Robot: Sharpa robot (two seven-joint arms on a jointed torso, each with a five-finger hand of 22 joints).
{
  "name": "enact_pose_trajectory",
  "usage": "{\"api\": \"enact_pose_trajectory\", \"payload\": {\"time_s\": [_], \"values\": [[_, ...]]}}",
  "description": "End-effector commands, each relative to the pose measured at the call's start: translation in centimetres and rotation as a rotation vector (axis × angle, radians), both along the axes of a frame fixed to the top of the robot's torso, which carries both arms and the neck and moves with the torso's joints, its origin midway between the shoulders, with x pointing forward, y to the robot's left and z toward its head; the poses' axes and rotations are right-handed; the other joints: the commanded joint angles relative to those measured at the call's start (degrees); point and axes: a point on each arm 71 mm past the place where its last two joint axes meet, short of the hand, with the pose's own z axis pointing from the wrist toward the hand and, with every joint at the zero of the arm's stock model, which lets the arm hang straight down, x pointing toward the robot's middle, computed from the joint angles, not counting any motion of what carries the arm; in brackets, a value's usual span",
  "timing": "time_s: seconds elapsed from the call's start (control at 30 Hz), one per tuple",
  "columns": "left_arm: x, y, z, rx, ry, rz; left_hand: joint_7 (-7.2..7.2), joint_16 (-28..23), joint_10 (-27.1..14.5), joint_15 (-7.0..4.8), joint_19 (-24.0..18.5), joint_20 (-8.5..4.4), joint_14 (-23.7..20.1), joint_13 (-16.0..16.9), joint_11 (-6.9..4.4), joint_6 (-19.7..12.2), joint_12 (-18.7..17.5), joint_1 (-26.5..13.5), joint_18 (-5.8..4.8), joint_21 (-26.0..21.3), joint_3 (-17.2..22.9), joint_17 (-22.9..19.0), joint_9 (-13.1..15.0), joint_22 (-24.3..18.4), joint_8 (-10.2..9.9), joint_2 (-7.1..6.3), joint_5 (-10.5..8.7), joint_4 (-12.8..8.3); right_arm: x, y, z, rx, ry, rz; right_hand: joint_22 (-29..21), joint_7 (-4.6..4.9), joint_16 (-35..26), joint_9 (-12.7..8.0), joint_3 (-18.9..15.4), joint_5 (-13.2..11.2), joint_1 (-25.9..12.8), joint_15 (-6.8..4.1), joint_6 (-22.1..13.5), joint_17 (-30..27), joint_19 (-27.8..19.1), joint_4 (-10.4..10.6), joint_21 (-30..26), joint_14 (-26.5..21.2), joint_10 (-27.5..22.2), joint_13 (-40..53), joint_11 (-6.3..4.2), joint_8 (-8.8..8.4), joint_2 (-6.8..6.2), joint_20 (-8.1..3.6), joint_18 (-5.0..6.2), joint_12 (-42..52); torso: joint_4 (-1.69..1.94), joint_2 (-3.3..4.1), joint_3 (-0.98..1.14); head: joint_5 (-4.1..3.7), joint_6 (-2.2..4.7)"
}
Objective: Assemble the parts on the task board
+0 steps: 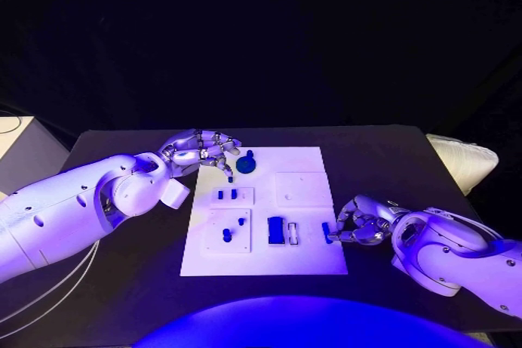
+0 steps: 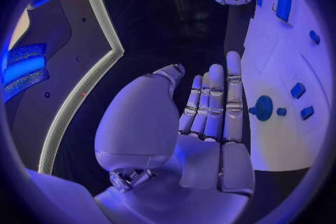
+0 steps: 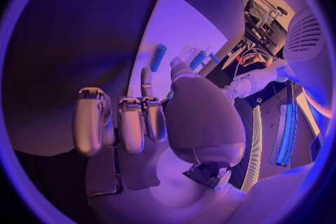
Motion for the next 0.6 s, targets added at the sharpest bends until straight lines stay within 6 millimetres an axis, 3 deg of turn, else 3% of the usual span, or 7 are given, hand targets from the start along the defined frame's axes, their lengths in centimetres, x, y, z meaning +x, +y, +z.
{"api": "enact_pose_trajectory", "payload": {"time_s": [0.03, 0.33, 0.6], "values": [[-0.1, -0.2, 0.1, -0.015, -0.003, -0.014, 1.42, -0.19, -0.43, -0.03, 0.44, -0.05, -0.46, -0.09, 0.09, -0.44, 0.29, 0.04, 0.76, -0.21, 0.03, 0.02, -0.06, -0.06, 0.32, 0.60, 0.21, 0.27, 0.1, 0.1, -0.3, -0.051, -0.012, 0.003, 8.11, 0.03, -0.26, 0.08, -0.35, 0.27, -0.77, -0.23, 0.45, 10.95, 2.75, -0.01, -0.28, 4.86, 3.53, 12.34, -0.57, 0.03, 0.09, -0.06, 0.04, -0.34, -0.01, -0.01, -0.06, 0.11, 0.00], [-0.1, -0.2, 0.1, -0.014, -0.002, -0.016, 1.41, -0.19, -0.42, -0.03, 0.48, -0.05, -0.47, -0.11, 0.09, -0.44, 0.34, 0.05, 0.76, -0.28, -0.04, 0.02, -0.10, -0.11, 0.41, 0.61, 0.20, 0.37, 0.3, 1.0, -1.5, -0.055, 0.000, 0.013, 8.19, -0.10, -0.19, 0.14, -0.53, 0.43, -0.59, -0.31, 0.72, 11.09, 2.80, -0.08, -0.15, 4.90, 3.59, 12.40, -0.69, 0.17, 0.59, -0.13, 0.01, -0.24, 0.05, -0.01, 0.06, 0.45, 0.00], [-0.1, -0.2, 0.1, -0.015, -0.002, -0.016, 1.41, -0.18, -0.42, -0.03, 0.49, -0.05, -0.47, -0.12, 0.09, -0.45, 0.35, 0.03, 0.76, -0.29, -0.05, 0.02, -0.10, -0.12, 0.42, 0.63, 0.20, 0.40, 0.5, 1.9, -2.1, -0.056, 0.008, 0.020, 8.21, -0.22, -0.18, 0.14, -0.36, 0.82, 0.81, -0.45, 0.76, 11.13, 2.85, -0.27, -0.19, 4.92, 3.63, 12.44, -0.82, 0.16, 1.55, -0.29, 0.01, -0.18, -0.09, 0.02, 0.04, 0.63, 0.00]]}}
